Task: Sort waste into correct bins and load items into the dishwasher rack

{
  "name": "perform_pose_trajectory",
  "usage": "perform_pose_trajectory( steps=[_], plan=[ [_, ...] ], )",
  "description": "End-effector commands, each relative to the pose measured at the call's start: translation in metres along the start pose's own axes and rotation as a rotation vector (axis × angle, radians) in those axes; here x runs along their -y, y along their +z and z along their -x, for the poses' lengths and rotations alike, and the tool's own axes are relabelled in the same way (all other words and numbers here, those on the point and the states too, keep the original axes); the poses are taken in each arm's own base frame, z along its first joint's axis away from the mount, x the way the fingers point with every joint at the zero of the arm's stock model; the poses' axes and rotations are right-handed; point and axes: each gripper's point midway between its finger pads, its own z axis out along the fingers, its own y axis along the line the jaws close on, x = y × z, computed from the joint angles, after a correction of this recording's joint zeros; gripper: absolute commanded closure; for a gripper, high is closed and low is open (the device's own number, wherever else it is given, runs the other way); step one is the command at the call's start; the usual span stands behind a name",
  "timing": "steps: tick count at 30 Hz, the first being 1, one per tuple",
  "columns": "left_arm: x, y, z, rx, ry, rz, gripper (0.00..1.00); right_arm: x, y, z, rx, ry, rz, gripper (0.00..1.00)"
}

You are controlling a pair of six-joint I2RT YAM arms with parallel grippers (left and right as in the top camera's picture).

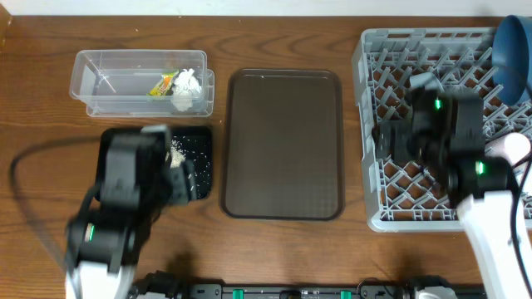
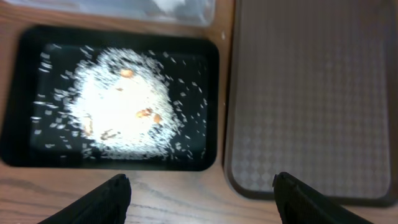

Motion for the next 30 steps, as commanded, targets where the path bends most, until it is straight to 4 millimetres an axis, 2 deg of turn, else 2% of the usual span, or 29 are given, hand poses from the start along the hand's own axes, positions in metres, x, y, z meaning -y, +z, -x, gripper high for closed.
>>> perform_pose_trajectory(
  steps=[1, 5, 10, 16, 30],
  plan=[
    [-0.010, -0.019, -0.003, 0.104, -0.035, 0.023, 0.24, 0.005, -0.014, -0.016, 0.060, 0.022, -0.010, 0.01],
    [-0.010, -0.044, -0.002, 0.212, -0.038, -0.005, 0.23, 0.004, -0.025, -0.034, 0.089, 0.018, -0.007, 0.01],
    [-0.010, -0.057, -0.004, 0.264, -0.040, -0.019, 0.23, 0.004, -0.030, -0.057, 0.026, 0.026, -0.011, 0.01],
    [-0.010, -0.057, -0.004, 0.262, -0.040, -0.018, 0.23, 0.005, -0.027, -0.072, -0.039, 0.034, -0.014, 0.01],
    [-0.010, -0.057, -0.004, 0.262, -0.040, -0.018, 0.23, 0.008, -0.027, -0.075, -0.052, 0.034, -0.034, 0.01]
  ],
)
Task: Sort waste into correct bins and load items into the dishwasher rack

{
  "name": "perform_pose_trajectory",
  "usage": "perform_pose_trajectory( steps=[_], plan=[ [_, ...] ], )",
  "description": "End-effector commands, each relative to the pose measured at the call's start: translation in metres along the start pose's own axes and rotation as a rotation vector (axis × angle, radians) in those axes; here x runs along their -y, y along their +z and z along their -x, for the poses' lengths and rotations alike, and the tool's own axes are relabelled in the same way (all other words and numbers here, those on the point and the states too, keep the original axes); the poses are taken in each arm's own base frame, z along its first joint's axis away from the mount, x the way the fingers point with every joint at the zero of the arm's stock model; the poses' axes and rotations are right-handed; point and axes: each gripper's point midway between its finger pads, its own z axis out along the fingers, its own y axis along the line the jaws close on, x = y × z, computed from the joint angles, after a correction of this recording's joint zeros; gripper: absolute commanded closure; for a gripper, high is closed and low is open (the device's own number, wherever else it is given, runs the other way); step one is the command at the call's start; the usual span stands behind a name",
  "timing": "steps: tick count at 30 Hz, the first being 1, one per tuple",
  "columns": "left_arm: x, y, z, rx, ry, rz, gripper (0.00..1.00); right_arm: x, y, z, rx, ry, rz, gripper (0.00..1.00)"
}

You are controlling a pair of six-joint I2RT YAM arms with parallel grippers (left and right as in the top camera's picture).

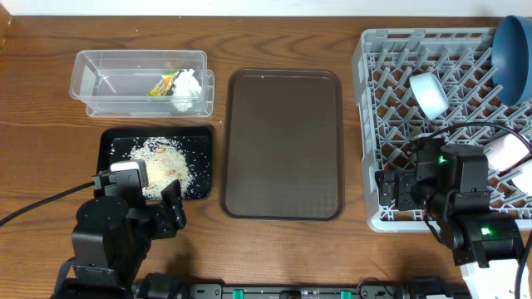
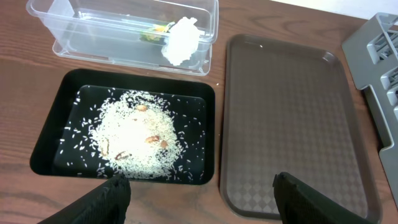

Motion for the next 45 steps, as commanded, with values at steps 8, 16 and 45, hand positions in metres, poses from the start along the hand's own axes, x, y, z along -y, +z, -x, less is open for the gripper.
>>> perform_pose_trajectory(
  steps=[8, 16, 45],
  plan=[
    [-0.004, 0.002, -0.002, -0.005, -0.013, 0.019, 0.23, 0.006, -0.018, 0.011, 0.164, -0.011, -0.023, 0.01],
    [-0.004, 0.002, -0.002, -0.005, -0.013, 0.019, 0.23, 0.005, -0.025, -0.001, 0.501, -0.050, -0.008, 0.01],
    [-0.004, 0.002, -0.002, -0.005, -0.013, 0.019, 0.23, 0.023, 0.009, -0.005, 0.848, -0.057, -0.071, 0.01]
  ],
)
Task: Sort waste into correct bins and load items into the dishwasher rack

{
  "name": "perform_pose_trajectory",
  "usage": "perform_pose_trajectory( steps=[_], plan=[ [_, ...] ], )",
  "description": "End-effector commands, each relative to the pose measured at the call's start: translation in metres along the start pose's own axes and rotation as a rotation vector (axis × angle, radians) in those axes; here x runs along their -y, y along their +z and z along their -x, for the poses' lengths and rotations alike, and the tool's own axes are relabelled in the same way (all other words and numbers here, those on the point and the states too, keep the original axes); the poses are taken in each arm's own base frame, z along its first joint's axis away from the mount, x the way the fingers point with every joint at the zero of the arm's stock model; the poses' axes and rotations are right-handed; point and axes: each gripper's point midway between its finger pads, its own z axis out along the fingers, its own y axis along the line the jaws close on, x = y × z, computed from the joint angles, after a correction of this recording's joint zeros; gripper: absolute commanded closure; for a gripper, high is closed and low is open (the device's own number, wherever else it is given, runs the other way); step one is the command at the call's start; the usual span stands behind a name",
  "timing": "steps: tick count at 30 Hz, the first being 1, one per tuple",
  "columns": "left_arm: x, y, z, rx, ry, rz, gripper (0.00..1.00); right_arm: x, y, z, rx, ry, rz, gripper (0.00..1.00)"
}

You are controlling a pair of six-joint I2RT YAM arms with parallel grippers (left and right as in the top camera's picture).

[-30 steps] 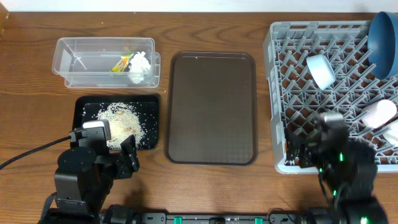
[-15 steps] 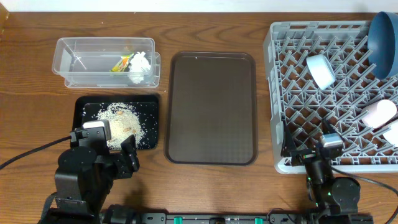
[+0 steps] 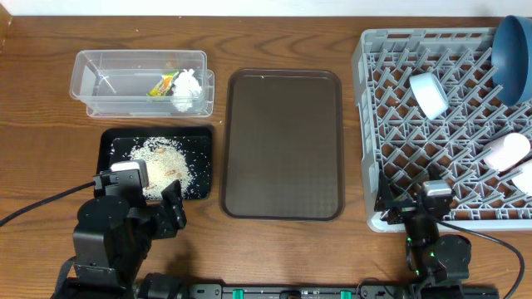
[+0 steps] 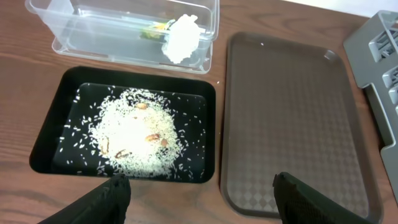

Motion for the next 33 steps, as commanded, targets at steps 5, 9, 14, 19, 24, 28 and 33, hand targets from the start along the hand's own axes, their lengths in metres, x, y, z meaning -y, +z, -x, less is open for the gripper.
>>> perform_pose_trajectory(
  steps=[5, 9, 14, 19, 24, 28, 33],
  plan=[
    [-0.0030, 0.0010, -0.0003, 0.001, -0.013, 0.017, 0.23, 0.0045, -0.0005, 0.0008, 0.005, -0.003, -0.022, 0.01],
    [-0.0030, 0.0010, -0.0003, 0.001, -0.013, 0.017, 0.23, 0.0045, -0.0005, 0.0008, 0.005, -0.003, -0.022, 0.01],
    [-0.0030, 0.0010, -0.0003, 0.001, -0.013, 0.017, 0.23, 0.0045, -0.0005, 0.0008, 0.005, -0.003, -0.022, 0.01],
    [-0.0030, 0.0010, -0.0003, 0.001, -0.013, 0.017, 0.23, 0.0045, -0.0005, 0.0008, 0.005, -0.003, -0.022, 0.01],
    [-0.0030, 0.0010, -0.0003, 0.001, -0.013, 0.017, 0.23, 0.0045, -0.0005, 0.0008, 0.005, -0.003, -0.022, 0.01],
    [-0.0030, 0.0010, -0.0003, 0.001, -0.013, 0.017, 0.23, 0.0045, -0.0005, 0.0008, 0.005, -0.003, -0.022, 0.01],
    [-0.0030, 0.0010, -0.0003, 0.001, -0.013, 0.017, 0.23, 0.0045, -0.0005, 0.0008, 0.005, -0.003, -0.022, 0.01]
  ],
)
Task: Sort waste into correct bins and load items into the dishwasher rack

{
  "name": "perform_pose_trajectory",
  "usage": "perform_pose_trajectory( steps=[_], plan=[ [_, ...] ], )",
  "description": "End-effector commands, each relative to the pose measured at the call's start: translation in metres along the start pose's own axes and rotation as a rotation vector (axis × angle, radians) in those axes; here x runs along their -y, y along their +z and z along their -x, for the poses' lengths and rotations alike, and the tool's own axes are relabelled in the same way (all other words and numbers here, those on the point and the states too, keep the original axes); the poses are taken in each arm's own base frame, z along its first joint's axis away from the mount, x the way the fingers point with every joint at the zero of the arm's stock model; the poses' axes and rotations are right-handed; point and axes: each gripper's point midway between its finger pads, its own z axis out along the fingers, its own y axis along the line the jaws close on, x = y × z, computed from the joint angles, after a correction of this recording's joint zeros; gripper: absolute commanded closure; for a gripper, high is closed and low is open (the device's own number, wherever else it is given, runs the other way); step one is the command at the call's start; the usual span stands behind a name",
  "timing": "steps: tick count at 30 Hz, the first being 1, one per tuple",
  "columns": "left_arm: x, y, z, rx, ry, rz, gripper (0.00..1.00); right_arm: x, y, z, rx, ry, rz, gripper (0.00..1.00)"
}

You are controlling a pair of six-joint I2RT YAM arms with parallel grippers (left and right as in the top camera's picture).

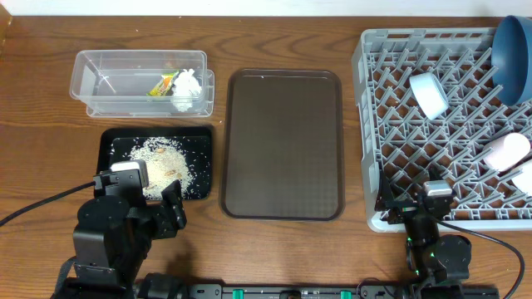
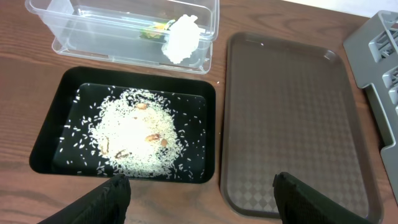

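My left gripper hangs open and empty above the table's front edge, before the black tray of spilled rice with a few food bits. Behind that tray stands the clear bin holding crumpled white paper and a coloured wrapper. The grey dishwasher rack on the right holds a blue bowl, a white cup and a second white cup. My right gripper sits low at the rack's front edge; its jaws are hidden under the wrist.
A brown serving tray with nothing on it lies between the black tray and the rack. The rack's corner shows at the right of the left wrist view. A black cable runs off my left arm toward the table's left edge.
First my left arm hovered over the rice tray and my right arm over the rack. A second later the left arm sat back at the front edge, a white cup showed in the rack, and the right arm stood at the rack's front. Then the right arm sat lower; both stayed there.
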Motion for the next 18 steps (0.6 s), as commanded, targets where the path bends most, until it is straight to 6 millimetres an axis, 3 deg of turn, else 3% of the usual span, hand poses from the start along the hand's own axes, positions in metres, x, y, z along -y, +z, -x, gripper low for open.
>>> perform_pose_trajectory(
  steps=[1, 10, 18],
  plan=[
    [-0.003, 0.001, 0.000, 0.001, -0.013, 0.017, 0.23, 0.004, -0.001, 0.001, 0.005, -0.003, -0.020, 0.01],
    [-0.014, 0.007, -0.015, -0.009, -0.010, 0.055, 0.23, 0.004, -0.001, 0.001, 0.005, -0.003, -0.020, 0.01],
    [-0.033, 0.039, -0.047, 0.128, -0.041, 0.070, 0.23, 0.004, -0.001, 0.001, 0.005, -0.003, -0.020, 0.01]
  ],
)
